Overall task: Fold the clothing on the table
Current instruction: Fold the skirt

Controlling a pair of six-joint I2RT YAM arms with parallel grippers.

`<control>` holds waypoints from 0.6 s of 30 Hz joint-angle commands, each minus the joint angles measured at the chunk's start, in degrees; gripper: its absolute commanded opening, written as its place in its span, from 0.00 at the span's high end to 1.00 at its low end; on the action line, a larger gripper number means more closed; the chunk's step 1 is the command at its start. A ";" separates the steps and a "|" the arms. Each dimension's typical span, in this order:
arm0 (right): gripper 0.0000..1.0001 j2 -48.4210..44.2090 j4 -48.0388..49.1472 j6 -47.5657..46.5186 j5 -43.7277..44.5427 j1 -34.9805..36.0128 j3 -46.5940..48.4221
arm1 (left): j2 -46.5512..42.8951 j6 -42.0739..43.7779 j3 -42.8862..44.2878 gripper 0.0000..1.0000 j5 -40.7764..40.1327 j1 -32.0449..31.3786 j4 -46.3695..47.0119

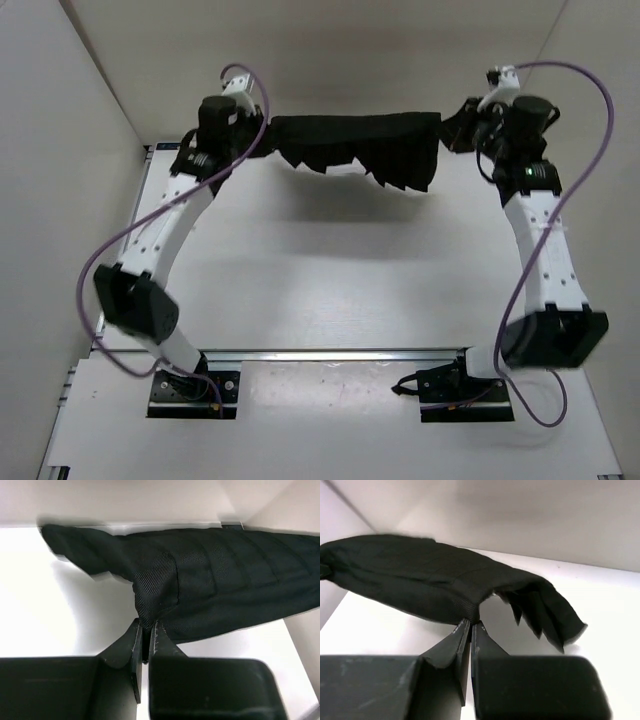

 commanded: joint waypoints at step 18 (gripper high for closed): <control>1.00 -27.92 -9.52 7.04 -6.79 7.82 -57.55 | -42.89 -7.53 -60.51 1.00 2.13 1.00 -13.53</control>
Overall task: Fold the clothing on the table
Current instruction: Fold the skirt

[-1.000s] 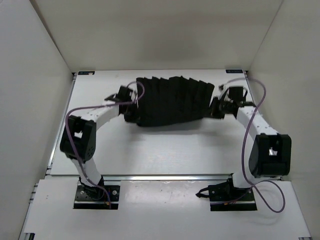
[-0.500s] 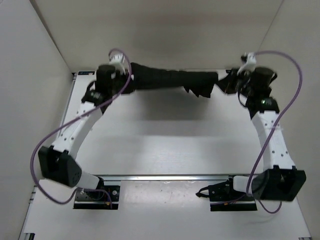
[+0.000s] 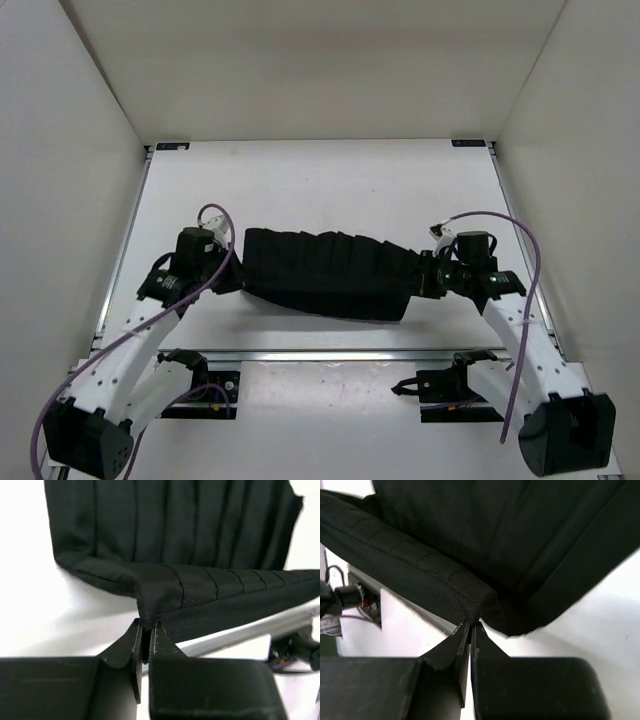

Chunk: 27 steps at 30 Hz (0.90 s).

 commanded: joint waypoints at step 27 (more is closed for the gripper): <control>0.01 43.51 19.46 -3.20 5.82 -7.79 28.63 | 57.21 8.02 44.24 0.01 -13.40 3.23 12.00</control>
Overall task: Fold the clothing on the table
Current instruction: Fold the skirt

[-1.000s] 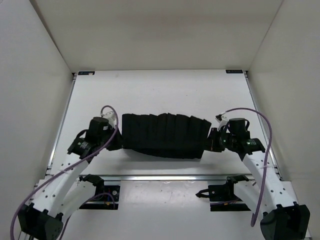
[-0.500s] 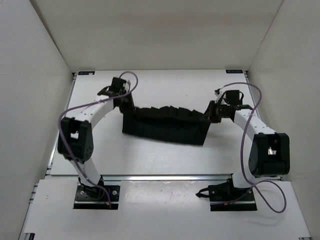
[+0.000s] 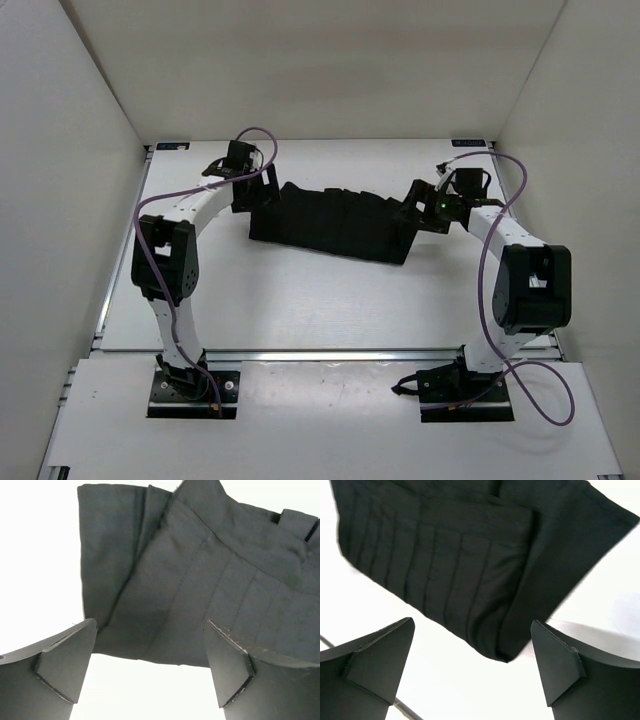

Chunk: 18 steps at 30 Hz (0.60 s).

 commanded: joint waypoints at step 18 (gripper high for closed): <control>0.21 13.09 -7.36 -5.54 14.55 5.94 8.92 | 2.29 7.64 -3.83 0.29 -11.71 -0.84 4.17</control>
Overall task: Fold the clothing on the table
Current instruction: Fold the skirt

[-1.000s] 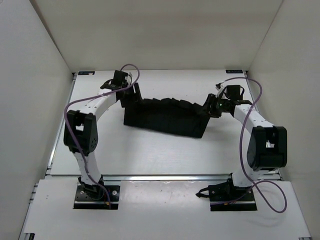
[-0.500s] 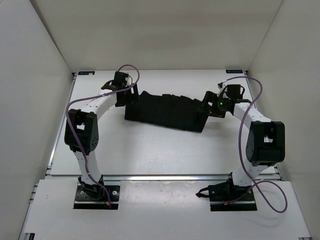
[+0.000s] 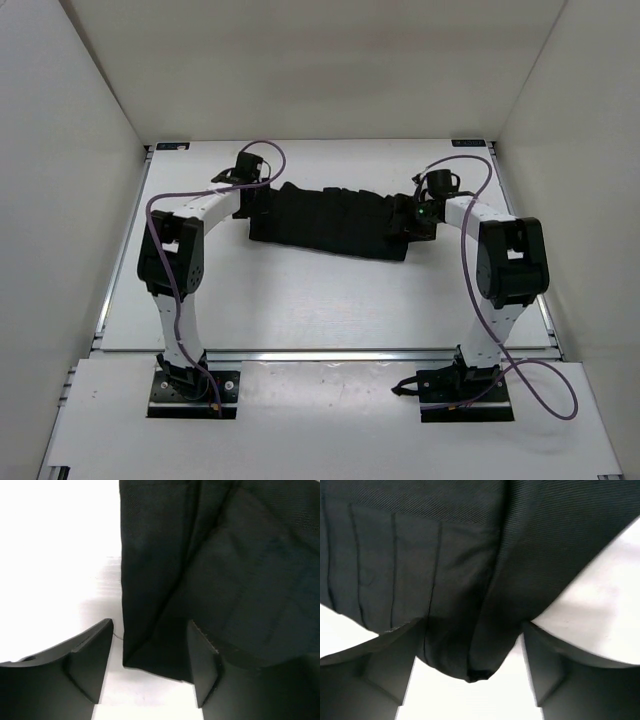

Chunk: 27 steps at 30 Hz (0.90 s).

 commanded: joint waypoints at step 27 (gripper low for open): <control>1.00 -9.58 -7.01 -7.27 1.02 -4.60 3.15 | -3.85 -6.45 -14.07 0.84 6.66 -12.30 -3.56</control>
